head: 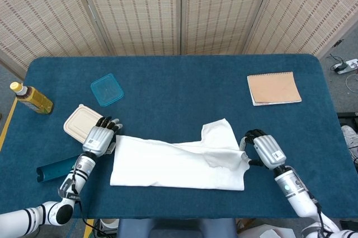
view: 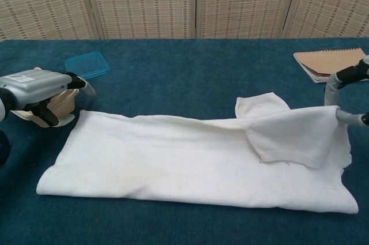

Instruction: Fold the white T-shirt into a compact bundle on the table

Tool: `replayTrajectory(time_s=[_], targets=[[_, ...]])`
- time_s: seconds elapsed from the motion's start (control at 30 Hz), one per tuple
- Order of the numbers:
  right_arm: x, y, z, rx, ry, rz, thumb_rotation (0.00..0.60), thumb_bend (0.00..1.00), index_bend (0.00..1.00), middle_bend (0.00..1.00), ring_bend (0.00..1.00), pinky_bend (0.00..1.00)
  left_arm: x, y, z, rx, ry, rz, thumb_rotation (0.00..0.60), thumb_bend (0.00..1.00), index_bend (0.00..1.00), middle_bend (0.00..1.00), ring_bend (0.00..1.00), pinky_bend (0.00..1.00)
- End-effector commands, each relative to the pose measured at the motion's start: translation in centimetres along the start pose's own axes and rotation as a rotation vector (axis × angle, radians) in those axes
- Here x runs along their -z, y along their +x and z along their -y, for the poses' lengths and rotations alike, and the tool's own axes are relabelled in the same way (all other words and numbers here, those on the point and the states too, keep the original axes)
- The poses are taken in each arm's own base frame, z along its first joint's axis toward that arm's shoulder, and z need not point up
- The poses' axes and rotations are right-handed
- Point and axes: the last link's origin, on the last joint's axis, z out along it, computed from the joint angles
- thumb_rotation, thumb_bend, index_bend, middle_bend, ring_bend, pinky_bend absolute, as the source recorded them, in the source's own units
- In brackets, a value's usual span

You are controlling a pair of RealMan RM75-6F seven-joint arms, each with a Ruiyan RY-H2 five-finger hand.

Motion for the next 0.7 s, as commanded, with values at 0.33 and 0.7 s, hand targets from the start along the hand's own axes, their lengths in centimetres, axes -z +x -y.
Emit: replayTrajectory(time_s=[0.33,0.7], targets=[[-1.3,-1.4,-0.7,0.018,-0.008,0.024,0.6,0.51,0.84,0.51,0.27,0.22,1.7,1.3,-0.4,0.049,0.008,-0.071,0.6,0.4,0.0,0.0,0.0,0.0],[-2.3,-2.6,-1.9,0.074,-0.076,0.063,0.6,0.32,0.31,0.25,0.17,0.11,5.0,3.1,-0.2,0.12,-0.003,-0.164,0.6,0.38,0.0,0.0,0.0,0.0]])
